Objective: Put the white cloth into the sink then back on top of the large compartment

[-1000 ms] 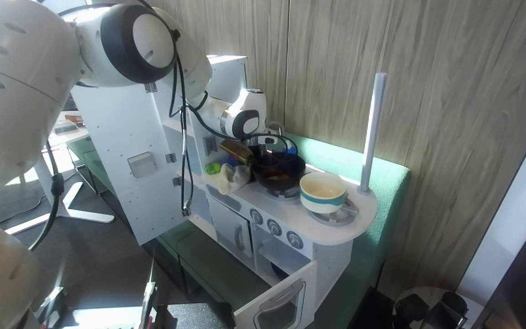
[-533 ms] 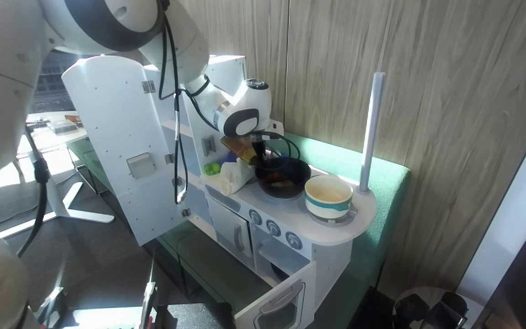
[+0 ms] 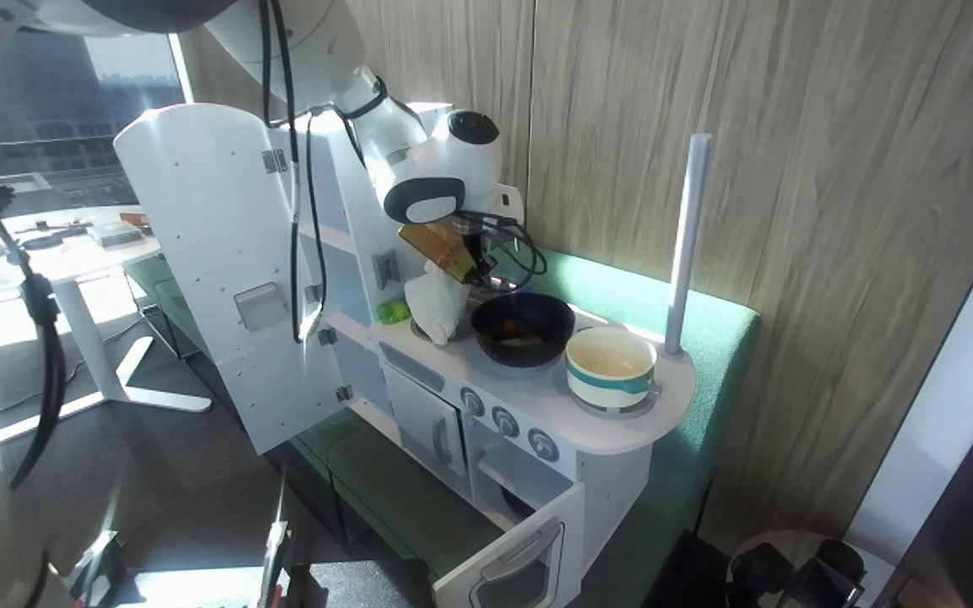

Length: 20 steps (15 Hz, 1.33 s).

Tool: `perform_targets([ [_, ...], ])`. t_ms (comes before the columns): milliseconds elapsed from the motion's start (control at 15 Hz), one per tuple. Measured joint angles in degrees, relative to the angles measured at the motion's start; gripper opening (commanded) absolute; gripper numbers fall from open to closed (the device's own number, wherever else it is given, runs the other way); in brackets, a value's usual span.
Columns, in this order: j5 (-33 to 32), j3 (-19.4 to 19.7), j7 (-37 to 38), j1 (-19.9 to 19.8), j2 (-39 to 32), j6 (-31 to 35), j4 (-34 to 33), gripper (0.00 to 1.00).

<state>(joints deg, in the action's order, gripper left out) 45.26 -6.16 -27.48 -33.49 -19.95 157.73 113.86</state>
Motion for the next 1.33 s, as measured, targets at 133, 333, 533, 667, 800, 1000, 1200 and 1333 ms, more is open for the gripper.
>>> perform_targets([
  [133, 2.1, -0.8, -2.1, -0.2, 0.8, 0.0, 0.3, 0.05],
  [333, 7.3, -2.1, -6.5, -0.6, 1.8, 0.1, 1.0, 0.05],
  [533, 16.6, -3.7, -13.0, -1.6, 4.6, 0.5, 2.7, 0.05],
  [667, 24.0, -4.5, -16.8, -2.0, 7.8, 1.3, 4.6, 0.05],
  [800, 30.7, -4.5, -19.7, -2.0, 11.4, 1.5, 6.5, 0.05],
  [1000, 38.4, -4.6, -22.3, -1.9, 16.9, 2.5, 9.0, 0.05],
  [1200, 43.1, -5.2, -22.7, -1.1, 21.8, 6.0, 10.6, 0.05],
  [1333, 45.6, -6.2, -22.6, -0.2, 24.5, 10.1, 10.9, 0.05],
])
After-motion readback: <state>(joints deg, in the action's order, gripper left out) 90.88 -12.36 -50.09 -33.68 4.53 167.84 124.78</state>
